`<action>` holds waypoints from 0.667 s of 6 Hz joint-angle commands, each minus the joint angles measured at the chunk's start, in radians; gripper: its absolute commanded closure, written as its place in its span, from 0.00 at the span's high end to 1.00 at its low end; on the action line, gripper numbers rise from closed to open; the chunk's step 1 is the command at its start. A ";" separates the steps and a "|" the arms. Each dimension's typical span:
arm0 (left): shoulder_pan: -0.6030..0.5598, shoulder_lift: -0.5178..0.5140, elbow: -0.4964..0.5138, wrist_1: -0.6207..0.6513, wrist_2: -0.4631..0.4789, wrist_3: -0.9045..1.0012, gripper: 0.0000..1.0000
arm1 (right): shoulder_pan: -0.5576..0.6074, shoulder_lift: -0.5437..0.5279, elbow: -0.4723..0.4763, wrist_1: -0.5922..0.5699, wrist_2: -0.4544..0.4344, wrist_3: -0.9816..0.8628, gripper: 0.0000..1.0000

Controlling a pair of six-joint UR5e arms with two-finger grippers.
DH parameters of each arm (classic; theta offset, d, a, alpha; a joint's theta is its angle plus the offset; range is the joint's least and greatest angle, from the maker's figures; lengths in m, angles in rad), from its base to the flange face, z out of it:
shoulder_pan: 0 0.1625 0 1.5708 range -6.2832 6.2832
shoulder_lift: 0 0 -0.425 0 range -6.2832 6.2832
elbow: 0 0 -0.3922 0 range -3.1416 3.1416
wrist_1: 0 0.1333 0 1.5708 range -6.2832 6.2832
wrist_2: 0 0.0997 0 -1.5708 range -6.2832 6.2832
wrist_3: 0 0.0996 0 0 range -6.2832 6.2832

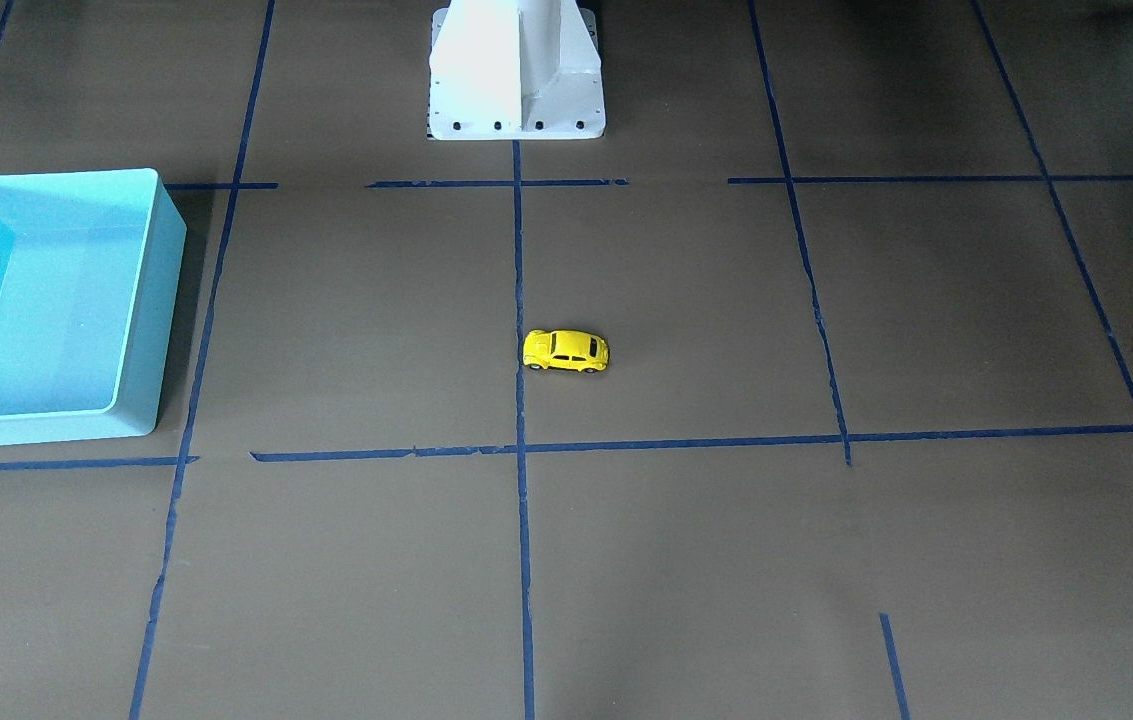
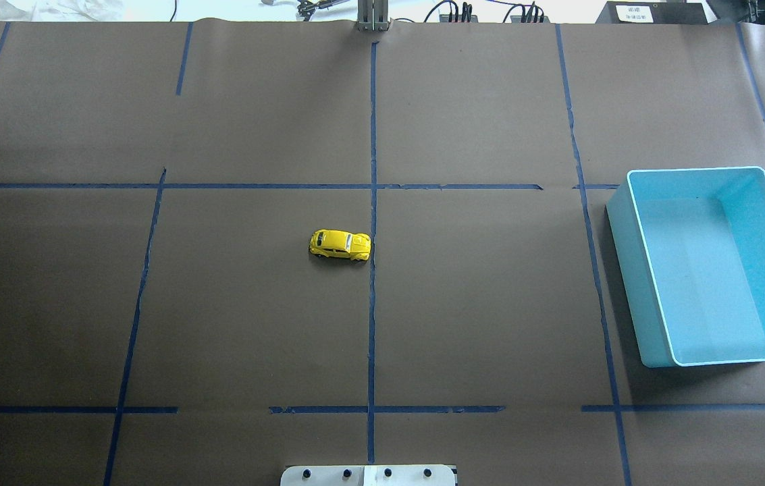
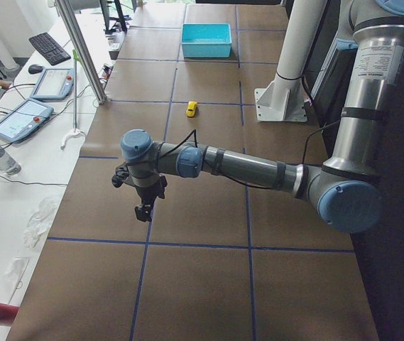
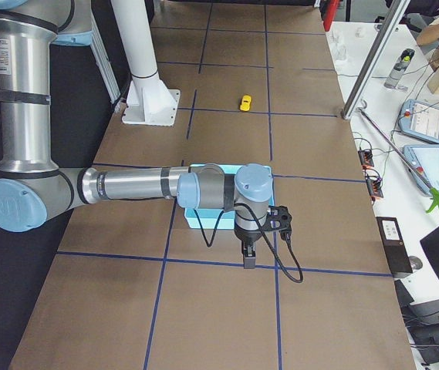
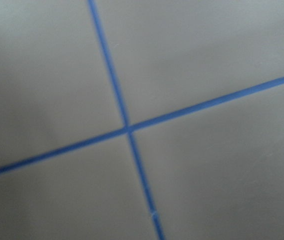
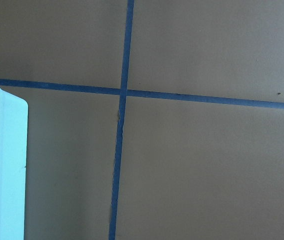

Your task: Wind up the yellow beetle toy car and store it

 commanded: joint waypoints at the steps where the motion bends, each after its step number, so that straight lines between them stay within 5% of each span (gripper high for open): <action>1: 0.062 -0.096 -0.065 0.108 0.003 0.014 1.00 | 0.000 0.000 0.000 0.000 -0.001 -0.003 1.00; 4: 0.177 -0.155 -0.160 0.095 -0.002 0.418 1.00 | 0.000 0.000 -0.002 0.000 -0.001 -0.007 1.00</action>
